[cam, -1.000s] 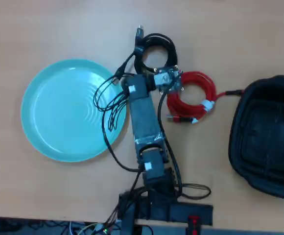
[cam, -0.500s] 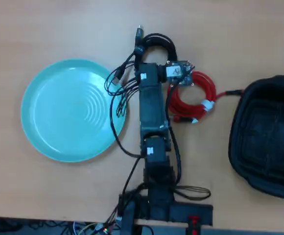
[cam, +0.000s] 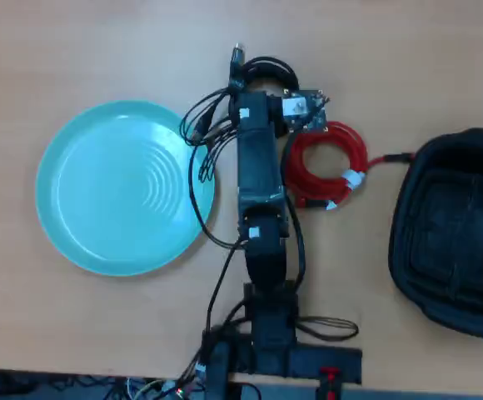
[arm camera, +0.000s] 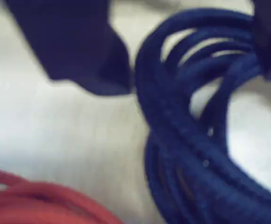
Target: Put a black charging cable in a black bowl and put a red charging cable in a green bowl
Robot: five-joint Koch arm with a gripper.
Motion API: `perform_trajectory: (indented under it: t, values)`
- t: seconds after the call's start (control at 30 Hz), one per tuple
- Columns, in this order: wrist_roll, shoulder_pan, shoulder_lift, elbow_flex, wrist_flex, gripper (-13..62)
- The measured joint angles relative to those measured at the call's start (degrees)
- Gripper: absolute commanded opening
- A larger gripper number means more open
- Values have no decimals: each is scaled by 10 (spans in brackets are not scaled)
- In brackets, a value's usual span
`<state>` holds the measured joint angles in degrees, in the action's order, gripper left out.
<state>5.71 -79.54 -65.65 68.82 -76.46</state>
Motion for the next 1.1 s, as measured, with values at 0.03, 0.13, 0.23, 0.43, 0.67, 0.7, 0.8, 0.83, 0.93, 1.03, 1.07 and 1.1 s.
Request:
perform_trajectory:
  t: [0.03,0.13,0.23,0.43,0.67,0.7,0.8,0.83,0.93,1.03,1.07,1.1]
  values:
    - [0,1,8,-6,-1,287]
    - [0,4,31,-10,-2,287]
    - [-2,6,42,-11,-2,287]
    - [-33,9,49,-11,-6,287]
    - [-74,9,77,-19,-6,294]
    - [-75,11,83,-23,-7,296]
    - [-76,22,91,-23,-9,292]
    - [-76,25,91,-23,-12,290]
    - [-76,35,92,-23,-17,287]
    - [-76,36,104,-29,-19,287]
    - [-76,37,110,-38,-23,287]
    - [-76,37,113,-41,-27,287]
